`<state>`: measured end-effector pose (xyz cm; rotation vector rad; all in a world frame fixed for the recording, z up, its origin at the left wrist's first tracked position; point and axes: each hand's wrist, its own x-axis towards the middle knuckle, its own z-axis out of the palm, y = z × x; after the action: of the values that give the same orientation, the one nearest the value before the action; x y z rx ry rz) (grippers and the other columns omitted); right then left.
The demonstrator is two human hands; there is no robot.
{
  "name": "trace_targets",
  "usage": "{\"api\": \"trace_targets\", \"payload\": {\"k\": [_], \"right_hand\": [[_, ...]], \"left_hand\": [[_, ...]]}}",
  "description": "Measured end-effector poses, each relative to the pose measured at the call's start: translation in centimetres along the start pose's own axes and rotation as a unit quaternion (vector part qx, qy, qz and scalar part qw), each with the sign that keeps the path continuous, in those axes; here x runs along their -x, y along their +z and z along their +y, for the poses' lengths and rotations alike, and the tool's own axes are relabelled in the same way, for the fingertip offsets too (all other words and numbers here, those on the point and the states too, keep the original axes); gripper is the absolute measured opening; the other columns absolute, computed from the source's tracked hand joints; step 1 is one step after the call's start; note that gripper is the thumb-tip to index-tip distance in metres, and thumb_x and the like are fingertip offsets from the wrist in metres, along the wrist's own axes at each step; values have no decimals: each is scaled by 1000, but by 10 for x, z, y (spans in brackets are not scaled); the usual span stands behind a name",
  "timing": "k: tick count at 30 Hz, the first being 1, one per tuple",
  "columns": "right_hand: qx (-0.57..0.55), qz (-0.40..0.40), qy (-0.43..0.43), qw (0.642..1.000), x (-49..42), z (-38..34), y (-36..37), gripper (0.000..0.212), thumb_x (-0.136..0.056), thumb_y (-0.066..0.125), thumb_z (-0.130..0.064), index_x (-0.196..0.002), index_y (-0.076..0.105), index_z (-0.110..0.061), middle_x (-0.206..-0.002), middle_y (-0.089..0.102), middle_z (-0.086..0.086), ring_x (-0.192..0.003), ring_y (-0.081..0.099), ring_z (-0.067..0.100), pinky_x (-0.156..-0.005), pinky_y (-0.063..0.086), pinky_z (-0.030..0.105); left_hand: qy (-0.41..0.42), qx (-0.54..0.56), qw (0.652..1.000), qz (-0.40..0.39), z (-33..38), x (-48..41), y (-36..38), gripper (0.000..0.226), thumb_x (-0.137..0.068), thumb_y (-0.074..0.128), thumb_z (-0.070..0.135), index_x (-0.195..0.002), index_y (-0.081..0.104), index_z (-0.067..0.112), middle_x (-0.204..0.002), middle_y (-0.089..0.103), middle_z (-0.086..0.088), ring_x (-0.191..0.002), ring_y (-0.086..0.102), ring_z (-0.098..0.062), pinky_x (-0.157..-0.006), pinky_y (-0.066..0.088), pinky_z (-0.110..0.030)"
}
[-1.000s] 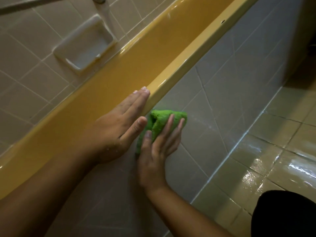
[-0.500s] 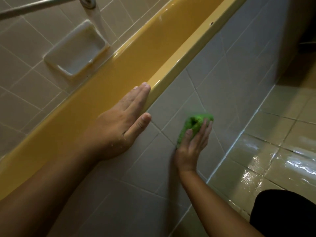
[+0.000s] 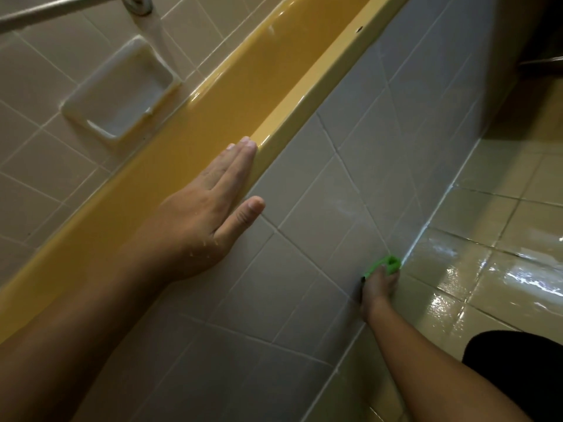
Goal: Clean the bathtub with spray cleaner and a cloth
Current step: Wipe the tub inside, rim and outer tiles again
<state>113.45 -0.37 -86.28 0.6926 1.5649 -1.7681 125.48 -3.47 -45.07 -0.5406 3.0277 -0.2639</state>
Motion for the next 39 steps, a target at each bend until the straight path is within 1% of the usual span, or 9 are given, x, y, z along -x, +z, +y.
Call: {"api": "trace_targets", "payload": {"k": [3, 6, 11, 19, 22, 29, 33, 36, 39], "right_hand": [[18, -3, -48, 999, 40, -25, 10, 60, -112, 34, -34, -165, 15, -14, -172, 15, 13, -157, 19, 31, -126, 13, 45], [42, -1, -218, 975, 102, -44, 28, 60, -112, 28, -37, -164, 16, -11, -173, 7, 12, -158, 13, 30, -125, 14, 53], [1, -69, -482, 873, 189, -98, 38, 63, -108, 29, -45, -165, 6, -28, -173, -1, 8, -159, 3, 24, -127, 7, 45], [54, -138, -667, 730, 189, -180, 30, 68, -108, 38, -42, -165, 10, -19, -174, -7, 10, -160, -7, 27, -125, 7, 62], [31, -105, -642, 759, 165, -176, 32, 65, -108, 40, -40, -165, 14, -20, -174, -1, 9, -160, 1, 27, -125, 12, 62], [18, -37, -460, 887, 76, -125, 26, 70, -105, 25, -53, -166, 12, -21, -174, 5, 7, -158, 2, 10, -126, -1, 29], [56, -46, -261, 963, 23, -91, 10, 83, -97, 25, -56, -165, 9, -11, -173, 6, 13, -160, 7, 24, -126, 4, 38], [55, -32, -186, 981, -8, -71, -1, 64, -111, 38, -34, -163, 18, -4, -170, 16, 19, -158, 16, 31, -126, 12, 43], [63, -25, -115, 991, -38, -52, -7, 73, -102, 35, -47, -160, 27, -3, -165, 29, 25, -151, 29, 39, -124, 22, 48]], "left_hand": [[6, -12, 1000, -1, 4, -5, -1, 82, -94, 12, 79, -162, -13, 41, -168, -15, 26, -151, -14, 11, -120, -3, -14], [7, -9, 1000, -5, 7, -13, -2, 84, -92, 10, 80, -162, -13, 40, -167, -16, 26, -150, -16, 13, -116, -6, -9], [19, 30, 999, 5, 6, -28, -1, 84, -93, 2, 82, -164, -5, 37, -171, -7, 20, -154, -9, 8, -127, 4, -26], [29, 73, 997, 17, 6, -47, 0, 90, -92, 3, 83, -165, 2, 31, -172, -1, 16, -155, -4, 6, -130, 8, -32], [25, 55, 998, 15, 11, -56, -1, 89, -90, 1, 85, -165, 0, 35, -171, -4, 20, -153, -7, 9, -129, 6, -28], [30, 13, 999, 6, 24, -78, -4, 84, -91, 2, 80, -163, -10, 38, -166, -17, 28, -149, -16, 13, -120, -2, -15], [33, 5, 999, 7, 28, -81, -4, 84, -88, 0, 83, -161, -14, 43, -147, -27, 46, -139, -24, 24, -115, -4, -12], [33, 13, 999, 4, 30, -82, -5, 84, -86, 0, 83, -160, -14, 45, -146, -27, 48, -138, -23, 26, -113, -5, -8], [33, 0, 999, 4, 32, -82, -5, 84, -85, 0, 84, -159, -16, 47, -150, -27, 45, -137, -24, 26, -109, -7, -4]]}}
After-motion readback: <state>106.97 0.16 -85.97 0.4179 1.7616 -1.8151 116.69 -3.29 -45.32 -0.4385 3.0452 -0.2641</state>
